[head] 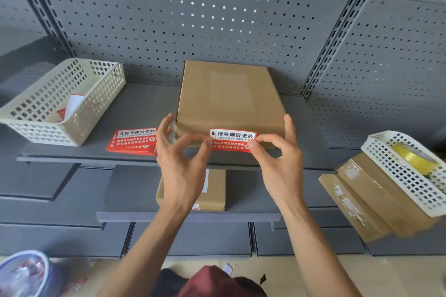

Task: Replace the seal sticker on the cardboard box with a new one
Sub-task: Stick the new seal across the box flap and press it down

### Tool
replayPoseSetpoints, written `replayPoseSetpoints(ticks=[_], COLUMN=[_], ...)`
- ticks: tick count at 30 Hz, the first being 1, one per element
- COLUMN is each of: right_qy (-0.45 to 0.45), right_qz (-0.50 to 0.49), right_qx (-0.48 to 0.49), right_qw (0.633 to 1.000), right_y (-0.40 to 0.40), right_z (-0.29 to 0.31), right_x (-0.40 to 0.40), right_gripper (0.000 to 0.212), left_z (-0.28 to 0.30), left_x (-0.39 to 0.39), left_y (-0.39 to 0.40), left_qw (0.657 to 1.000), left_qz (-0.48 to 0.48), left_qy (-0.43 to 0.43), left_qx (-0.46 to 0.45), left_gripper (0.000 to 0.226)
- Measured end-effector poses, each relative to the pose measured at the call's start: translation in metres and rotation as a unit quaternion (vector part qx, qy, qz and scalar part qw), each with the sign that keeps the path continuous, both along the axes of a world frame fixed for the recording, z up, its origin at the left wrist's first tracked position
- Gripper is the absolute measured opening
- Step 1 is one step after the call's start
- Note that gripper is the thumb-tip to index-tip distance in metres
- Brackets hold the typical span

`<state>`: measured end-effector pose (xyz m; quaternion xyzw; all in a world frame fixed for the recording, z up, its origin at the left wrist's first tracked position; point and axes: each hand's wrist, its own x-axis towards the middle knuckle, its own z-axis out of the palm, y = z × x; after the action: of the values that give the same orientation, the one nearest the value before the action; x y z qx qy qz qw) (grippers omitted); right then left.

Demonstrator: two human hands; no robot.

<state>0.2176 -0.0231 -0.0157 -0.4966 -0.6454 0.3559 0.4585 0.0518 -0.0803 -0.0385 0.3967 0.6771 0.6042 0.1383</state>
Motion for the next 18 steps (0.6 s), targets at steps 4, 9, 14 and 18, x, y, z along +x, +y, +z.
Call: replayPoseSetpoints(ticks=[4, 9, 14, 18], right_qy=[0.004, 0.011, 0.017, 0.014], right_qz=[0.007, 0.005, 0.01, 0.014], right_qx=[0.0, 0.015, 0.037, 0.06], right_qw=[1.0, 1.0, 0.999, 0.998], right_y=[-0.003, -0.001, 0.001, 0.004], right_z=[-0.006, -0.004, 0.012, 0.031], right_x=[-0.004, -0.005, -0.003, -0.002], right_gripper=[0.011, 0.013, 0.01, 0.007], left_z=[-0.008, -0.004, 0.012, 0.035], left_x=[-0.001, -0.002, -0.001, 0.0], left_y=[-0.005, -0.003, 0.0, 0.002], left_qw=[0.999, 0.999, 0.999, 0.999], left_qz=[-0.005, -0.003, -0.002, 0.004], left_qy=[-0.037, -0.033, -0.029, -0.023], left_qx=[-0.013, -0.009, 0.014, 0.023], left_gripper=[0.005, 0.01, 0.005, 0.004])
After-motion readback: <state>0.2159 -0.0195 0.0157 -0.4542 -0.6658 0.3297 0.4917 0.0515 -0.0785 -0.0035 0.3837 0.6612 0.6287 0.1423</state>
